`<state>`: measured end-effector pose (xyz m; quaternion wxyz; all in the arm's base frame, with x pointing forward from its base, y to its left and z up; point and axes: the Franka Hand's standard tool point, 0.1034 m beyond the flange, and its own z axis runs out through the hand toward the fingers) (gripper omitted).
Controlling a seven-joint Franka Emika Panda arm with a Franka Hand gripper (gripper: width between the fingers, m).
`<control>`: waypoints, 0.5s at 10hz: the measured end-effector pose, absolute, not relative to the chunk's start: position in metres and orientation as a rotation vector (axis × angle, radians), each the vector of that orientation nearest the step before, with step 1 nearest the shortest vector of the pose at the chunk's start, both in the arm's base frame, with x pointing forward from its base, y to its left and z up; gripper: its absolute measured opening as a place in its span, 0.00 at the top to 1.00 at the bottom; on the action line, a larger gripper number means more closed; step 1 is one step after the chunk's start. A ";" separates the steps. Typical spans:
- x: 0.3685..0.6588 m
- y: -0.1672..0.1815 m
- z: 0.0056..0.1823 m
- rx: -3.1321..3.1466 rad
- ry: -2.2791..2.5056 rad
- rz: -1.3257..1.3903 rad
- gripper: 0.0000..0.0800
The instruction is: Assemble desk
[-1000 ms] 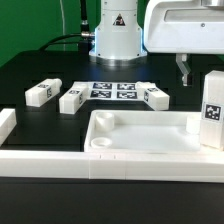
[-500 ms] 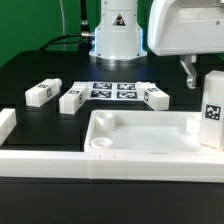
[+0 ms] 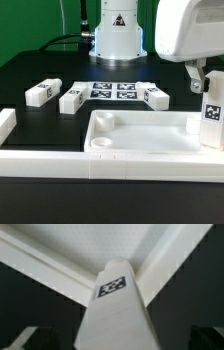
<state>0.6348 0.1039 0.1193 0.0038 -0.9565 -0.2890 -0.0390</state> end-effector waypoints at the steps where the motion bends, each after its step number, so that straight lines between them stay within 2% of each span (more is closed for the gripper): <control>1: 0.635 0.104 0.119 -2.977 -0.980 -0.130 0.19; 3: 0.635 0.102 0.118 -2.946 -1.092 -0.134 0.19; 4: 0.635 0.102 0.118 -2.948 -1.087 -0.133 0.34; 5: 0.635 0.102 0.118 -2.948 -1.086 -0.133 0.34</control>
Offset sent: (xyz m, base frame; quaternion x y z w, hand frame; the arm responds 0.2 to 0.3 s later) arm -0.0050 -0.0018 -0.0001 0.0089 -0.0045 -0.0914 0.9958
